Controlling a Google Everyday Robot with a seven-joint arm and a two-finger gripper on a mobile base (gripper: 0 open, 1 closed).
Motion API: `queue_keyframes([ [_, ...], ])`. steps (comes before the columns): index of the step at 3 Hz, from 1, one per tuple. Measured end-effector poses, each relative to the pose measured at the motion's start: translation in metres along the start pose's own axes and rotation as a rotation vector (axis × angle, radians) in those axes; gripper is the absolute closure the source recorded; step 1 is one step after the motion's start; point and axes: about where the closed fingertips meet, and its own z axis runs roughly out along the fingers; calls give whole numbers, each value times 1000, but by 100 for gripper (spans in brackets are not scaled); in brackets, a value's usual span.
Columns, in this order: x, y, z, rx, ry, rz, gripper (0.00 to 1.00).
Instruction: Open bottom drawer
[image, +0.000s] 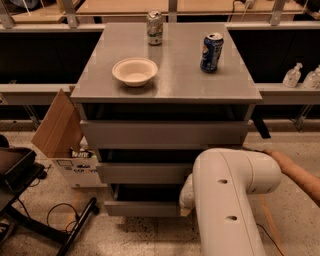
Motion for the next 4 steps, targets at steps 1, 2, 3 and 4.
queue_keyframes([
  [1, 2, 2, 1, -5, 2, 3, 0],
  [2, 8, 4, 1, -16, 9, 14, 0],
  [3, 29, 28, -3, -57, 62, 34, 18],
  [4, 46, 63, -5, -121, 123, 57, 41],
])
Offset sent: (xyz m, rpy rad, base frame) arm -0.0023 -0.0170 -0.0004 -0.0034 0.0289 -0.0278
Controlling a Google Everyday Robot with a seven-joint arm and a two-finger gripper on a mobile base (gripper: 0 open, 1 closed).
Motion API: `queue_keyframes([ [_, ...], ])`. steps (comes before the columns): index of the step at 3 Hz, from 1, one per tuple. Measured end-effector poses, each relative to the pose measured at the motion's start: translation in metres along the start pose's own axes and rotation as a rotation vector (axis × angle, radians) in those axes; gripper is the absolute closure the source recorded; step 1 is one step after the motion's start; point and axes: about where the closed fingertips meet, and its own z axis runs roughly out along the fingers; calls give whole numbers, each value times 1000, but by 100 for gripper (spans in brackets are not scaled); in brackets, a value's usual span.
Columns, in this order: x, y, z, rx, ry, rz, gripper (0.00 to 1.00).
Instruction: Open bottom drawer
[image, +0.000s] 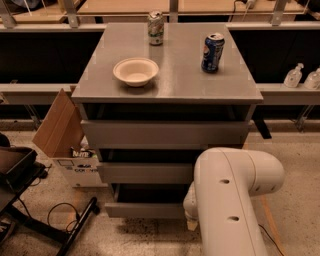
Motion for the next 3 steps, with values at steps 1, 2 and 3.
queue_keyframes([
  [1, 13, 30, -3, -55, 65, 15, 65],
  [2, 22, 55, -22, -77, 143, 12, 88],
  [3, 33, 86, -50, -92, 215, 38, 100],
])
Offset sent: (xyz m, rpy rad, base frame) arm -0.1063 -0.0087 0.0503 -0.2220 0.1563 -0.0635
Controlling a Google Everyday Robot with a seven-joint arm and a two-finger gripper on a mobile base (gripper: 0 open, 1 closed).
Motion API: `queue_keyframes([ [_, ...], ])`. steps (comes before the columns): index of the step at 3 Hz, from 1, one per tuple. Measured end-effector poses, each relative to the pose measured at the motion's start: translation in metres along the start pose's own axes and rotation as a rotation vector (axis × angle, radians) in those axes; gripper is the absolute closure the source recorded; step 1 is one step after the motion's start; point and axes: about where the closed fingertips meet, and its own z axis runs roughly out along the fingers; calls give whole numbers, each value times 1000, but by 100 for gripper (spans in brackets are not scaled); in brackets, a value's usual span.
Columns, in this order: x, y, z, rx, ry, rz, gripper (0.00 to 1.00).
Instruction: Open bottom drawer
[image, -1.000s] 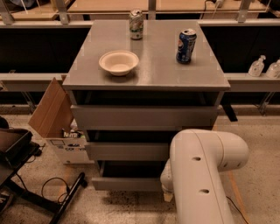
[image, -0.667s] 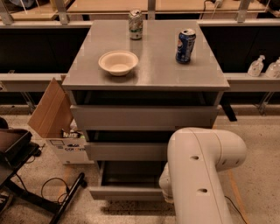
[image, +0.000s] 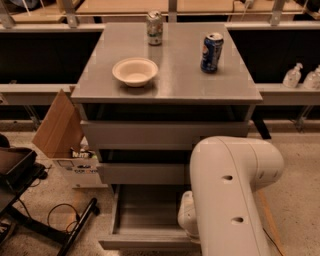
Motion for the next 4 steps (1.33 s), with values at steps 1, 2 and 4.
queue_keyframes([
  [1, 17, 39, -17, -27, 31, 55, 100],
  [2, 23, 59, -22, -17, 17, 96, 100],
  [4, 16, 23, -30, 169, -141, 45, 100],
])
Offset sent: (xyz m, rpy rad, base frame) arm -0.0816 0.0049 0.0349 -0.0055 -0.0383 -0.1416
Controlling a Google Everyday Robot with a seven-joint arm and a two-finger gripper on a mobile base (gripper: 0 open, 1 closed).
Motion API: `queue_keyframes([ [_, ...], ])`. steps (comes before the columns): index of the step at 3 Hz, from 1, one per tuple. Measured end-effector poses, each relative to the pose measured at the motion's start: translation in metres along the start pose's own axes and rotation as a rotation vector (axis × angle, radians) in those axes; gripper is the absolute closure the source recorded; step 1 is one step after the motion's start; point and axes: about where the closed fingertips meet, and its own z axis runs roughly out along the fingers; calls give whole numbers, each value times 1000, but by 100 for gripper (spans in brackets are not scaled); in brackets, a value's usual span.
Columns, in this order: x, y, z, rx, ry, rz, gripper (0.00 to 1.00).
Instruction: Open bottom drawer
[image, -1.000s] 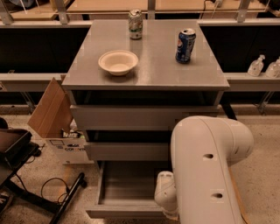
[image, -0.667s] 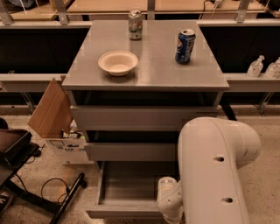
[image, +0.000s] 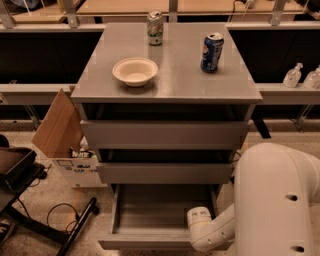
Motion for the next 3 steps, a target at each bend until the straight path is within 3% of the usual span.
queue_keyframes([
  [1, -9, -39, 4, 105, -80, -74, 100],
  [2, -12, -78, 40, 159, -187, -117, 100],
  [3, -14, -95, 71, 152, -246, -109, 100],
])
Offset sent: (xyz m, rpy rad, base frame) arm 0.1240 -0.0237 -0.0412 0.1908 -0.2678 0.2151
